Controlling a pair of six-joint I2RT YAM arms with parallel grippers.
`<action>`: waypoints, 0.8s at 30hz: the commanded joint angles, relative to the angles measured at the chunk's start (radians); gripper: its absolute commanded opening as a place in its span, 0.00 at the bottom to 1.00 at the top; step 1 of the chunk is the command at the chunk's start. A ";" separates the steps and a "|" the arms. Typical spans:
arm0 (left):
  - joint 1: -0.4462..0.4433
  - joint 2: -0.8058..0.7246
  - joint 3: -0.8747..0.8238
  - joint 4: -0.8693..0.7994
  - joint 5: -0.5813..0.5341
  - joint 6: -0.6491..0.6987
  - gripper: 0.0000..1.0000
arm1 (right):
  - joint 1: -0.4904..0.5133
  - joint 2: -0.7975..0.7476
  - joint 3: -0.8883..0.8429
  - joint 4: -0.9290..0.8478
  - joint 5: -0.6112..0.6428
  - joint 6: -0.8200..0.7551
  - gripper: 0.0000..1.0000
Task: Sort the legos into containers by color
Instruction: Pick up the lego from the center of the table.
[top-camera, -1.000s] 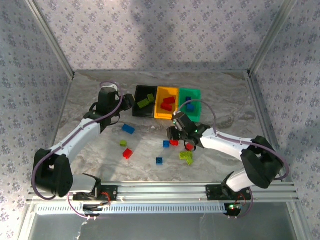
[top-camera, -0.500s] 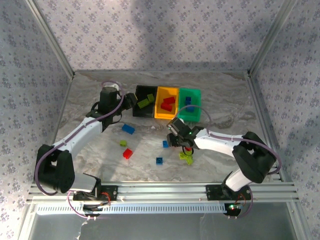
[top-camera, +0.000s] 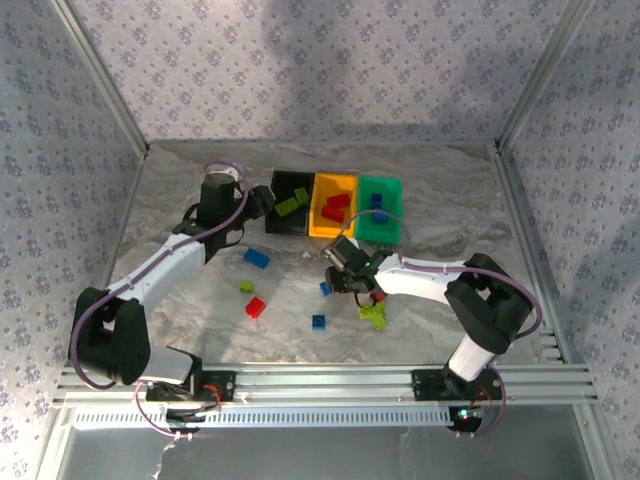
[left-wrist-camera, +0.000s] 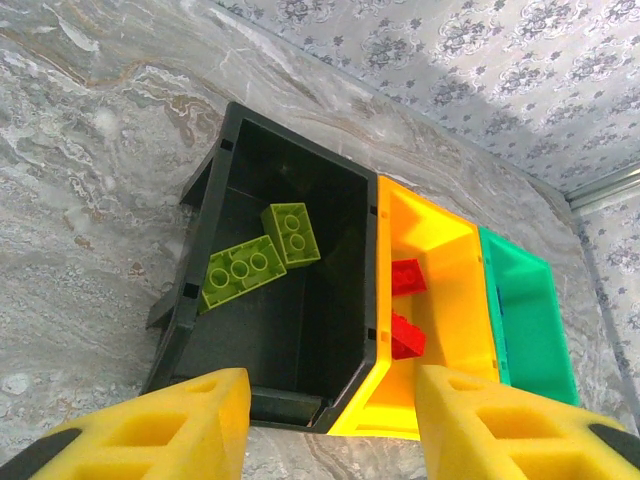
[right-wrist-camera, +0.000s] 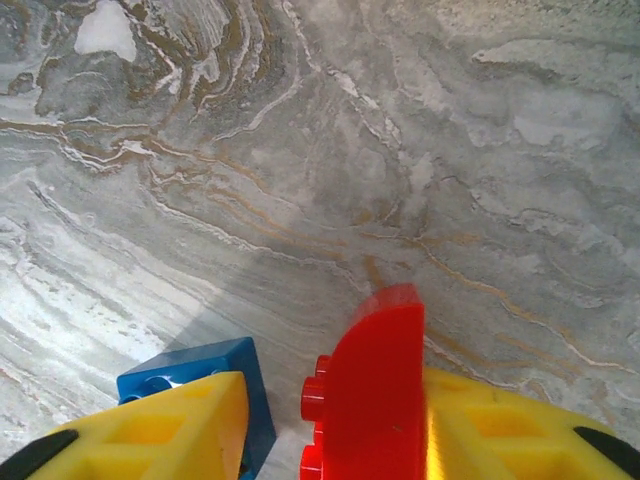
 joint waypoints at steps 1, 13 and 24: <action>0.007 0.007 0.017 0.025 0.007 0.001 0.47 | 0.008 0.022 0.003 -0.016 0.010 0.012 0.44; 0.009 0.017 0.009 0.047 0.016 -0.010 0.47 | 0.007 -0.045 0.022 -0.037 0.060 0.000 0.22; 0.013 -0.020 0.021 -0.006 0.009 0.006 0.47 | -0.029 -0.054 0.160 -0.024 0.094 -0.106 0.21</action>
